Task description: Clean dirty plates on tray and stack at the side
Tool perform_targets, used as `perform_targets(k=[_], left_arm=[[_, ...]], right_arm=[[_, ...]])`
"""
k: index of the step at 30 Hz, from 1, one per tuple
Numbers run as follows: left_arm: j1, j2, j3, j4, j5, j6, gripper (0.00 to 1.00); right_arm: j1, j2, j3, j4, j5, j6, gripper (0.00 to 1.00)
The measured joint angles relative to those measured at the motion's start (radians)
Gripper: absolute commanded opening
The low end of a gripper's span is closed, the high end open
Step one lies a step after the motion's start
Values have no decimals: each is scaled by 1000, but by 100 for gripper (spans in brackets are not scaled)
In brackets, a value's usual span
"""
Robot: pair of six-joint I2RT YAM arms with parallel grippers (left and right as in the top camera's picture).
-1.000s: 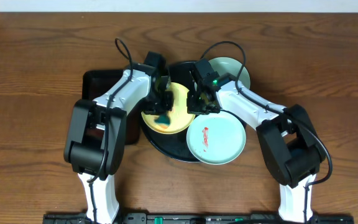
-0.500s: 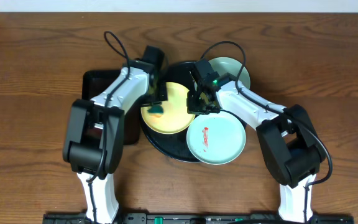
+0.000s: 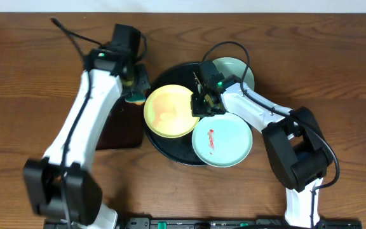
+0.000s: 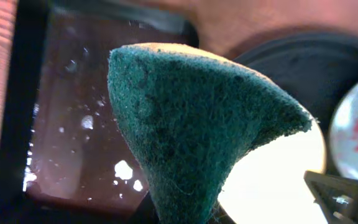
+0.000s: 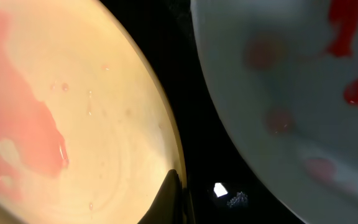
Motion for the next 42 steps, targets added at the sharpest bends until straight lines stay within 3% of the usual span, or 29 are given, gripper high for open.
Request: perform_targets(k=[6, 16, 29, 42], left_arm=[[27, -16, 2, -23, -2, -3, 7], [30, -14, 2, -31, -2, -3, 7], [30, -14, 2, -36, -2, -3, 7], [30, -14, -14, -36, -2, -3, 7]], right_arm=[[1, -15, 15, -17, 3, -53, 1], [31, -191, 32, -86, 146, -111, 1], [231, -379, 33, -79, 763, -203, 1], [383, -385, 34, -47, 1237, -259, 1]])
